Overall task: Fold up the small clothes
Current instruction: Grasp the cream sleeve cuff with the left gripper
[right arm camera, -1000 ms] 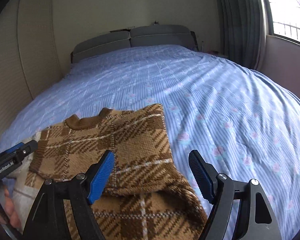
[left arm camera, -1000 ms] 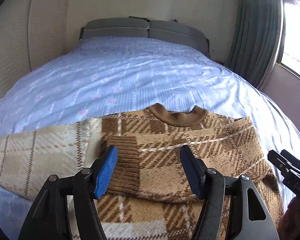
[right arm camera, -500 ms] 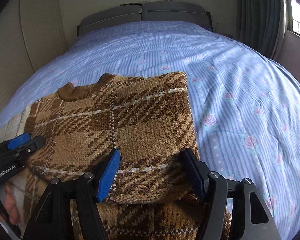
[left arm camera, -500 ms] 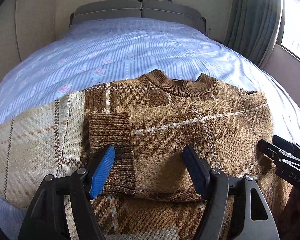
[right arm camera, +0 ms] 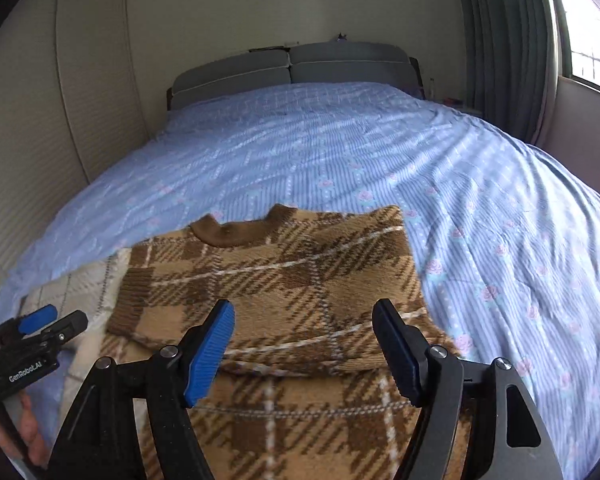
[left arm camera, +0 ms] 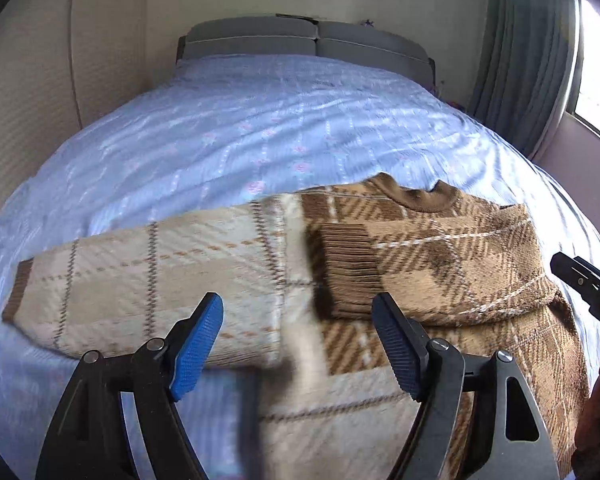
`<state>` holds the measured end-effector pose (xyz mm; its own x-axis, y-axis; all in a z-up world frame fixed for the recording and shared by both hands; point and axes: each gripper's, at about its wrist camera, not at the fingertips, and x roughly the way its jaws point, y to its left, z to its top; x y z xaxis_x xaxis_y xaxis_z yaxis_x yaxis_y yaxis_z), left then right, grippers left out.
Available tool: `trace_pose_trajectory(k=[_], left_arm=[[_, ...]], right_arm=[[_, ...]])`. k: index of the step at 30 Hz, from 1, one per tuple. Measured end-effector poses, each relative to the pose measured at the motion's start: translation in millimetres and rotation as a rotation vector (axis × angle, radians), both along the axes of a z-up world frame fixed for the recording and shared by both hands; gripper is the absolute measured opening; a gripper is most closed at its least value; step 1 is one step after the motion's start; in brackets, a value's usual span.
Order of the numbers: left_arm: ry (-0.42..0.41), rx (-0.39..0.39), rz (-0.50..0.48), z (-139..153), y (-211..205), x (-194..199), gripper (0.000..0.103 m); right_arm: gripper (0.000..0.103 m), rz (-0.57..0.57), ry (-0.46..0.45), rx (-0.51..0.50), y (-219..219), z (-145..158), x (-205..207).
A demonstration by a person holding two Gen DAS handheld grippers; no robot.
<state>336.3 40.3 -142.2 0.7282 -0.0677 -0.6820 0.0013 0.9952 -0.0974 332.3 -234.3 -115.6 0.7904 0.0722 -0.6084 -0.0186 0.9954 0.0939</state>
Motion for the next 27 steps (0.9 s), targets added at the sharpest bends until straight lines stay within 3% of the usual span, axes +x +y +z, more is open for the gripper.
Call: trace_pose_trajectory(k=[8,15,19,21,23,27], left_arm=[[-0.016,-0.052,0.185,-5.5,145.5,-48.6,0.076],[-0.019,-0.263,0.297,-22.2,270.5,-67.0,0.076],[0.022,-0.288,0.312,-39.9,305.5,-55.6,0.075],[0.044,-0.335,0.315,-53.0,320.4,-49.5,0.068],[0.067,-0.403,0.301,-67.1,329.7,-43.8,0.055],[0.054,-0.509,0.278,-79.4,335.6,-39.8,0.054]], right_arm=[[0.072,0.070,0.026,0.046,133.9,2.8,-13.1],[0.072,0.175,0.044,0.053,257.5,-6.5,-20.1],[0.072,0.225,0.031,0.019,308.2,-6.9,-27.5],[0.072,0.244,0.026,0.004,325.7,-8.0,-30.2],[0.072,0.259,0.020,-0.019,339.2,-10.1,-31.5],[0.072,0.263,0.016,-0.059,348.6,-13.3,-30.6]])
